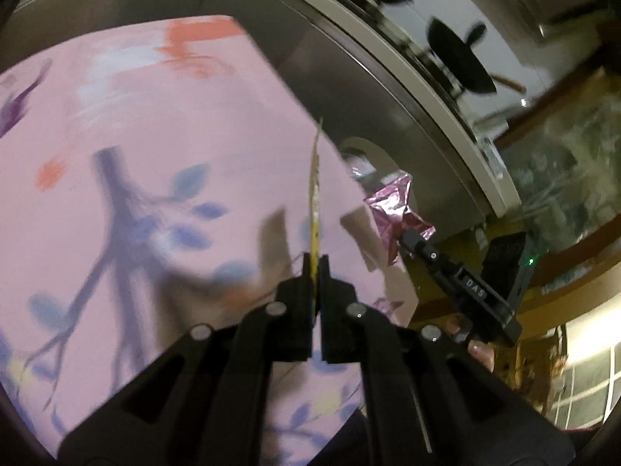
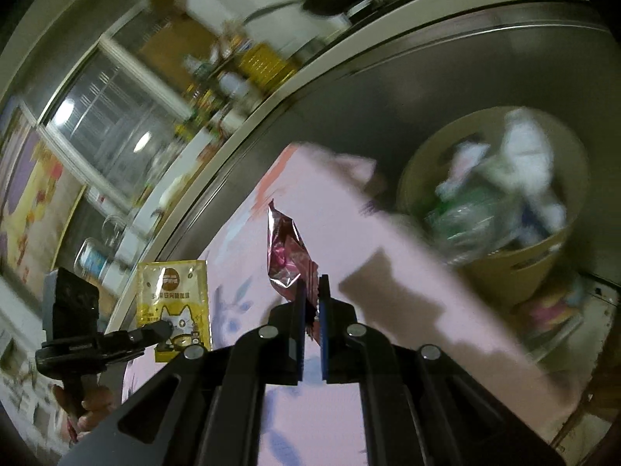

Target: Collect trash

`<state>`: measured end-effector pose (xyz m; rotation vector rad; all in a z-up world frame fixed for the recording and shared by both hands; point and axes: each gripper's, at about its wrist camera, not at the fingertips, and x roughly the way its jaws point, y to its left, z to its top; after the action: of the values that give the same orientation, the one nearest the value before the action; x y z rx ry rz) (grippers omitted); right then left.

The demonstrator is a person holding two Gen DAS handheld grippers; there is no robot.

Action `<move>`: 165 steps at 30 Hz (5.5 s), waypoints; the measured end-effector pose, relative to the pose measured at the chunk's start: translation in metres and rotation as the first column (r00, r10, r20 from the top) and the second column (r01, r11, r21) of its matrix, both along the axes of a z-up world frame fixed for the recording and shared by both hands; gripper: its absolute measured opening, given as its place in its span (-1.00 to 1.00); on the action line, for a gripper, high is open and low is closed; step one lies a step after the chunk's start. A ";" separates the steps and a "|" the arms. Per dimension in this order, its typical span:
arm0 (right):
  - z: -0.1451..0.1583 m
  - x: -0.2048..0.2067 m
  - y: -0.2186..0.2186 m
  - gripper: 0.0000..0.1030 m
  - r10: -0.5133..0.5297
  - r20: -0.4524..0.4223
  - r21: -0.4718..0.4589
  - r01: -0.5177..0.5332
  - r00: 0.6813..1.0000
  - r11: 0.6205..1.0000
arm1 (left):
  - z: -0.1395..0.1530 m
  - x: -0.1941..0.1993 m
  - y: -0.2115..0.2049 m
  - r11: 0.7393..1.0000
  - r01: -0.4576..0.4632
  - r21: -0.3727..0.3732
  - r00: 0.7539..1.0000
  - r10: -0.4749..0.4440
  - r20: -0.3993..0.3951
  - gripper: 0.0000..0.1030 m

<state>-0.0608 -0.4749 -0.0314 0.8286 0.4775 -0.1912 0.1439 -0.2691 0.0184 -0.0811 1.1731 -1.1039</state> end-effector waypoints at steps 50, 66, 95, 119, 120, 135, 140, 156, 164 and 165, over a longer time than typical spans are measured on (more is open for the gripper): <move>-0.017 -0.042 -0.084 0.21 -0.301 -0.034 -0.074 0.298 0.953 0.952 | 0.004 -0.010 -0.189 0.988 0.113 0.104 0.977 -0.130 0.170 0.17; -0.003 0.164 -0.107 -0.48 0.182 -0.385 -0.022 -0.206 0.905 0.978 | -0.002 0.004 -0.074 0.997 -0.035 0.067 0.994 0.028 0.105 0.17; -0.081 0.184 -0.129 -0.49 0.104 -0.804 -0.143 -0.361 0.585 0.922 | -0.041 0.018 -0.056 0.992 -0.048 0.121 0.999 0.045 0.027 0.17; -0.046 0.256 -0.067 -0.49 0.085 -0.849 -0.278 -0.576 0.522 0.769 | -0.054 0.021 -0.048 0.988 -0.057 0.143 0.998 0.058 -0.006 0.17; -0.046 0.253 -0.069 -0.49 0.083 -0.850 -0.276 -0.574 0.520 0.771 | -0.055 0.022 -0.048 0.988 -0.058 0.143 0.998 0.060 -0.012 0.17; -0.067 0.195 -0.117 -0.48 0.091 -0.835 -0.218 -0.477 0.543 0.851 | -0.050 0.008 -0.065 0.988 -0.014 0.152 1.000 0.014 0.003 0.17; -0.034 0.162 -0.134 -0.48 0.152 -0.685 -0.170 -0.359 0.713 0.918 | -0.032 -0.002 -0.070 0.991 -0.008 0.137 0.998 0.001 0.055 0.17; 0.033 0.011 -0.121 -0.47 0.039 -0.277 -0.057 -0.057 0.960 0.997 | 0.006 -0.060 -0.063 0.994 0.044 0.104 0.974 -0.065 0.216 0.17; 0.038 -0.069 -0.053 -0.18 -0.175 -0.082 0.007 0.176 0.981 0.984 | 0.035 -0.091 -0.049 0.994 0.002 0.112 0.913 -0.048 0.405 0.18; 0.038 -0.077 -0.043 -0.11 -0.209 -0.072 0.009 0.210 0.975 0.978 | 0.038 -0.095 -0.047 0.994 -0.006 0.111 0.903 -0.042 0.427 0.29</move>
<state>-0.1375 -0.5183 0.0062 0.8911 0.4584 -0.4135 0.0490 -0.3160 0.0559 0.2505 0.8332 -1.0058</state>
